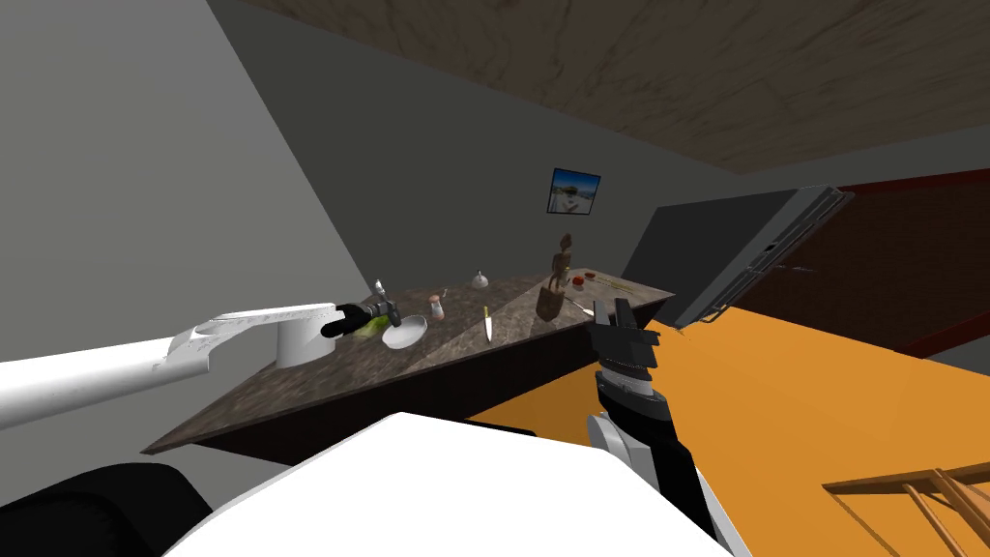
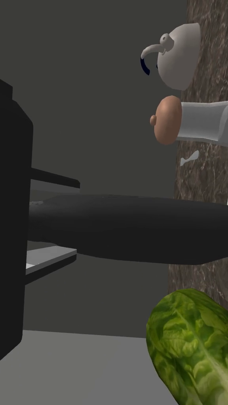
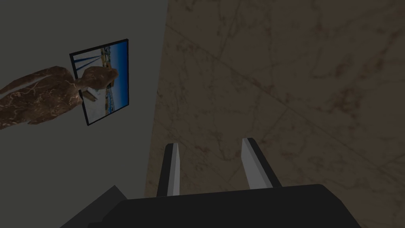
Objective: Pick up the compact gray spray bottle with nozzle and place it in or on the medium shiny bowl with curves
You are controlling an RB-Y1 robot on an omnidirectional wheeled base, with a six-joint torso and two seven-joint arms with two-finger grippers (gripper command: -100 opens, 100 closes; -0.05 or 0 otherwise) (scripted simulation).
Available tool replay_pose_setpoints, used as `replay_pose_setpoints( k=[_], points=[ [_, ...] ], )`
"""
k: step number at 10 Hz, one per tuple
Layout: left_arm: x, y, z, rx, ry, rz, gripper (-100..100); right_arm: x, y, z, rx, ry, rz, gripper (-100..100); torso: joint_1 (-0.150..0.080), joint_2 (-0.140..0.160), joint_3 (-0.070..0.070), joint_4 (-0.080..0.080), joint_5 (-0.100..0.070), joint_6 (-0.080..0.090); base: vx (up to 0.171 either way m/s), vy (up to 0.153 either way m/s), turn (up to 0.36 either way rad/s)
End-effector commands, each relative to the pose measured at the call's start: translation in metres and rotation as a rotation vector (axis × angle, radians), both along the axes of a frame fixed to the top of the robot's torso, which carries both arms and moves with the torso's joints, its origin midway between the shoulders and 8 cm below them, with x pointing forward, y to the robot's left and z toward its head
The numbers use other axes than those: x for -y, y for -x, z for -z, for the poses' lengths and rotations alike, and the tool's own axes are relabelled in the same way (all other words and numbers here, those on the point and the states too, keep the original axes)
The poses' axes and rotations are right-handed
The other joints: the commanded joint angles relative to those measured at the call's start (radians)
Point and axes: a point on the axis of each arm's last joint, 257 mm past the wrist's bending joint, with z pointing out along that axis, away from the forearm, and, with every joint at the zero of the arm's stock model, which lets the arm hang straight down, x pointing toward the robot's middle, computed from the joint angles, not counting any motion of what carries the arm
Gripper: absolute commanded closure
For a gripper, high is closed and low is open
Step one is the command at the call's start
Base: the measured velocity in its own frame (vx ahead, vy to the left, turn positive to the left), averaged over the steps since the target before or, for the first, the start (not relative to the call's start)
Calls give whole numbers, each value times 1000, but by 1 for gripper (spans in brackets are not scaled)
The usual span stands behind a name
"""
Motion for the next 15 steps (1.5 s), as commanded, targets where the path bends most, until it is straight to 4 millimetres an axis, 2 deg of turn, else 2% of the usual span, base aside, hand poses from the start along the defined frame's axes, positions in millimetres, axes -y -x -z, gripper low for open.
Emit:
replay_pose_setpoints(
  k=[1,2,3,7,8,9,10,15],
  points=[
    [15,-3,3,-1,0,52,100,0,0,0,0,0,0,0,0,0,0,0,0,0,31,97,-28],
    [9,-2,0,-1,1,28,100,0,0,0,0,0,0,0,-3,0,0,0,-1,0,16,43,-15],
    [11,-3,0,0,1,34,-100,0,0,0,0,0,0,0,-6,1,0,0,-2,0,3,9,-1],
    [11,-3,0,0,1,33,-100,0,0,0,0,0,0,0,-10,3,2,1,-3,0,0,0,0],
    [11,-3,0,0,1,33,0,0,0,0,0,0,0,0,-10,3,2,1,-3,0,0,0,0],
    [29,-12,-16,8,1,53,-100,0,0,0,0,0,0,0,-10,3,2,1,-3,0,15,33,156],
    [29,-12,-16,8,1,54,-100,0,0,0,0,0,0,0,-9,2,1,1,-3,-1,18,43,86],
    [80,-30,-48,14,-1,112,-100,0,0,0,0,0,0,0,-7,1,1,0,-2,0,17,47,106]
  ],
)
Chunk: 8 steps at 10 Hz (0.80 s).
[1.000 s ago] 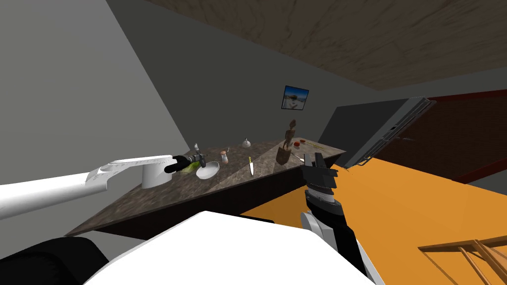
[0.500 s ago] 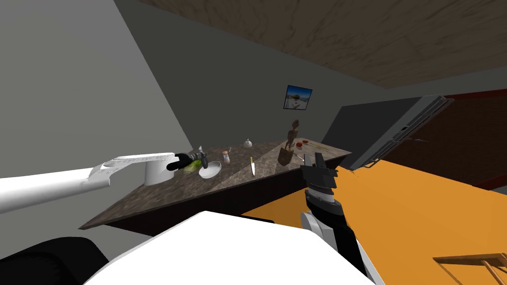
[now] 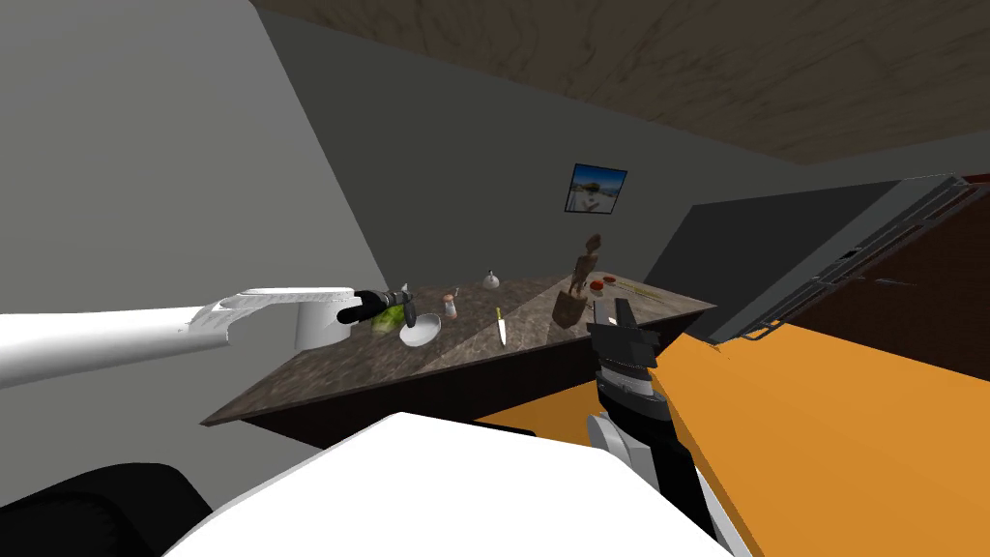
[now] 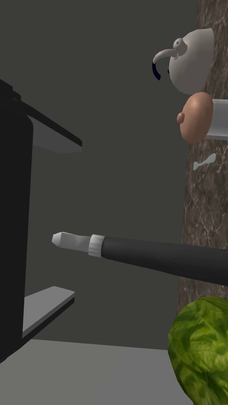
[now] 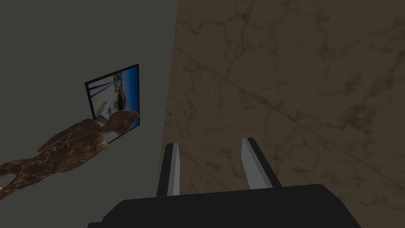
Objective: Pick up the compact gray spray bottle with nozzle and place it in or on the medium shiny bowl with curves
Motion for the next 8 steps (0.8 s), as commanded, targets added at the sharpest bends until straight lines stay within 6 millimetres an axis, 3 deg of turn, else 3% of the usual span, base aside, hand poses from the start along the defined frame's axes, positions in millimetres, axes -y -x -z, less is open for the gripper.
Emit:
replay_pose_setpoints(
  k=[1,5,6,7,8],
  points=[
    [19,-4,-11,-1,1,19,-100,0,0,0,0,0,0,0,0,0,0,0,0,0,8,18,92],
    [41,-8,-19,-6,-3,44,-100,0,0,0,0,0,0,0,-2,1,1,0,0,0,4,14,48],
    [36,-8,-18,-5,-3,39,-100,0,0,0,0,0,0,0,-2,1,1,0,-1,0,0,0,0],
    [37,-8,-18,-5,-2,39,0,0,0,0,0,0,0,0,-2,1,1,0,0,0,0,0,0],
    [36,-8,-18,-5,-2,39,0,0,0,0,0,0,0,0,-2,1,1,0,-1,0,0,0,0]
  ],
)
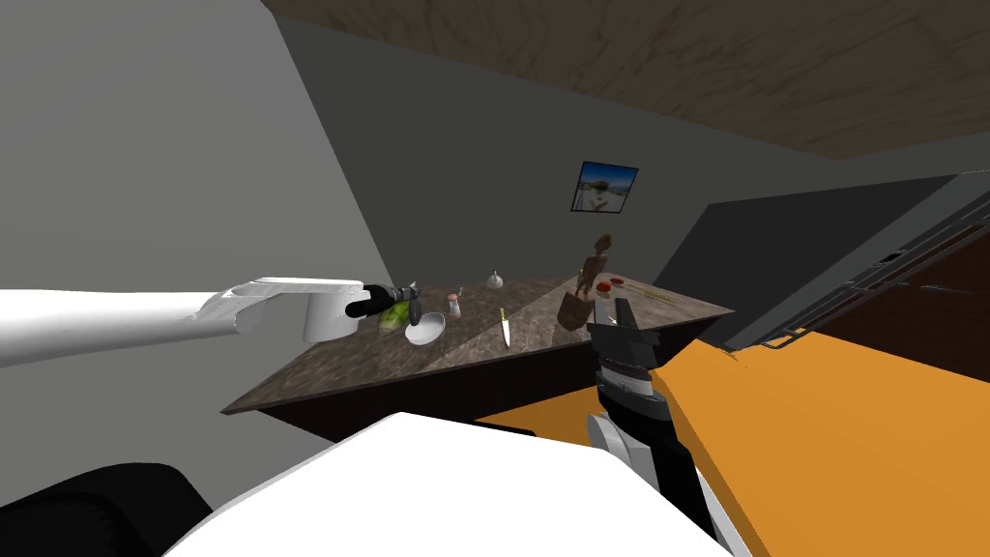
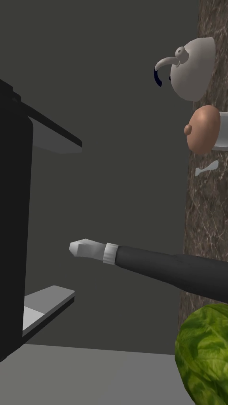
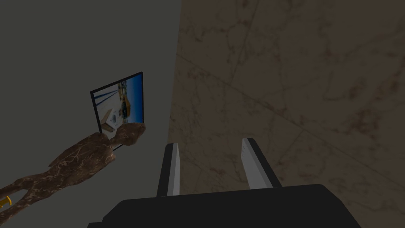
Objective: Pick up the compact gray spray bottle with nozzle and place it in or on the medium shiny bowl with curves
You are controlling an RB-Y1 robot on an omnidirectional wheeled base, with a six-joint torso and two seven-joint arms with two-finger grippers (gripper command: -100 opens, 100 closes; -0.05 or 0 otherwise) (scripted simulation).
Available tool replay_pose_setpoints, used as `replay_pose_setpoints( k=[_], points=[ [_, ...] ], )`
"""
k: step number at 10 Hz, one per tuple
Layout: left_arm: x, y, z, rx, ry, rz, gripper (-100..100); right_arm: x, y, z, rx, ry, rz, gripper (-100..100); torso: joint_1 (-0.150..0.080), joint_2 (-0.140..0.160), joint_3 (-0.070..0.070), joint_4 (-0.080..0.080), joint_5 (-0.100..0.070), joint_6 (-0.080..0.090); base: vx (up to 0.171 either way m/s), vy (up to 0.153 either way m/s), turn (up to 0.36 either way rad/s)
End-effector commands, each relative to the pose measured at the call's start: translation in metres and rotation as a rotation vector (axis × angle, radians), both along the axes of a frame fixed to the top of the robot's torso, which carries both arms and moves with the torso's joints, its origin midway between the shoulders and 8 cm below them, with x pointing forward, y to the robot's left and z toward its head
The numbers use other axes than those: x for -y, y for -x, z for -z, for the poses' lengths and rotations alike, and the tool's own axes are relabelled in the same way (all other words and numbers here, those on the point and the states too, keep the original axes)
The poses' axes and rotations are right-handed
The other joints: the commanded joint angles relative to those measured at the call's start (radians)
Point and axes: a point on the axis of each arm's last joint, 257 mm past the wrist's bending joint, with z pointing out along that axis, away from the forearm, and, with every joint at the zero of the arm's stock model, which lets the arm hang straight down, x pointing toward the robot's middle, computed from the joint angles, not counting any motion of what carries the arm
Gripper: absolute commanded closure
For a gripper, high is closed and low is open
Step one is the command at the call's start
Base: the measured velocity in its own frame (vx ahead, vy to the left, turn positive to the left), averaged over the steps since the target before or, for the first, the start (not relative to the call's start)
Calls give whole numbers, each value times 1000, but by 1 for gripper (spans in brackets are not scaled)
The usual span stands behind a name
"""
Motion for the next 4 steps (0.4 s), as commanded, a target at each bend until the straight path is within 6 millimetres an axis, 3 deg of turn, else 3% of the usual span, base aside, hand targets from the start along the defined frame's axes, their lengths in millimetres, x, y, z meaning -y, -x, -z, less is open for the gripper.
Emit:
replay_pose_setpoints(
  k=[1,4],
  points=[
    [0,0,0,0,0,0,0,0,0,0,0,0,0,0,0,0,0,0,0,0,0,0,0],
    [0,0,0,0,0,0,0,0,0,0,0,0,0,0,0,0,0,0,0,0,0,0,0]
  ],
)
